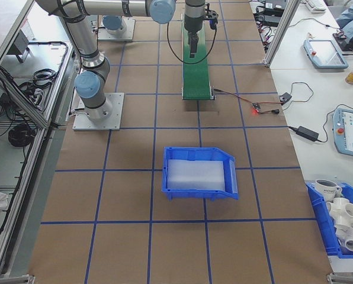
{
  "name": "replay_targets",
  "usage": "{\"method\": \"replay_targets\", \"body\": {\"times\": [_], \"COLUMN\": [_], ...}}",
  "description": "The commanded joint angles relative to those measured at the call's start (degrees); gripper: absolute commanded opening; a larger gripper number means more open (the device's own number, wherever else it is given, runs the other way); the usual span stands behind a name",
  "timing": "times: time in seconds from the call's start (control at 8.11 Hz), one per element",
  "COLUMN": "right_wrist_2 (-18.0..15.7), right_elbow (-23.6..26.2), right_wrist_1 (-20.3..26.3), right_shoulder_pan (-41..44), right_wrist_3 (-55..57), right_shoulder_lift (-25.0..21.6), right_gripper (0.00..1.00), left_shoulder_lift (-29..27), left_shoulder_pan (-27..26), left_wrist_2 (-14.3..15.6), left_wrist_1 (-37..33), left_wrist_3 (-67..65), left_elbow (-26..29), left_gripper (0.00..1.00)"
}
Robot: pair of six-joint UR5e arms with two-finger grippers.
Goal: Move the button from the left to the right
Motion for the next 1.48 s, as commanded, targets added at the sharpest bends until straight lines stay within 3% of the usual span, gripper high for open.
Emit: {"method": "replay_targets", "body": {"times": [0.0, 0.25, 0.62, 0.86, 0.99, 1.23, 1.36], "right_wrist_2": [0.09, 0.26, 0.26, 1.84, 3.5, 3.51, 3.43], "right_elbow": [0.49, 0.67, 1.89, 3.13, 3.13, 3.13, 3.13], "right_wrist_1": [2.13, 1.44, 1.0, -11.06, -13.39, -19.63, -20.44], "right_shoulder_pan": [-0.14, -0.15, -0.15, -0.15, -0.15, -0.15, -0.06], "right_wrist_3": [0.0, 1.05, 1.14, 3.24, 5.17, 6.24, 6.24], "right_shoulder_lift": [0.17, 2.35, 9.38, 12.46, 12.47, 12.39, 12.56], "right_gripper": [1.0, 1.0, 1.0, 1.0, 1.0, 1.0, 1.0], "left_shoulder_lift": [-0.2, -2.31, -1.79, -2.49, -1.62, -2.04, -2.31], "left_shoulder_pan": [0.09, 0.09, 0.09, 0.17, 0.09, 0.09, 0.09], "left_wrist_2": [-0.24, -0.15, 0.28, -0.07, 0.46, 0.37, -0.06], "left_wrist_1": [0.01, 0.1, 0.28, 1.32, 1.59, 1.86, 2.29], "left_wrist_3": [0.41, 0.59, 1.98, 2.0, 2.0, 2.35, 2.43], "left_elbow": [0.03, 0.46, -0.15, -0.15, -0.24, 0.37, 0.29], "left_gripper": [1.0, 1.0, 1.0, 1.0, 1.0, 1.0, 1.0]}}
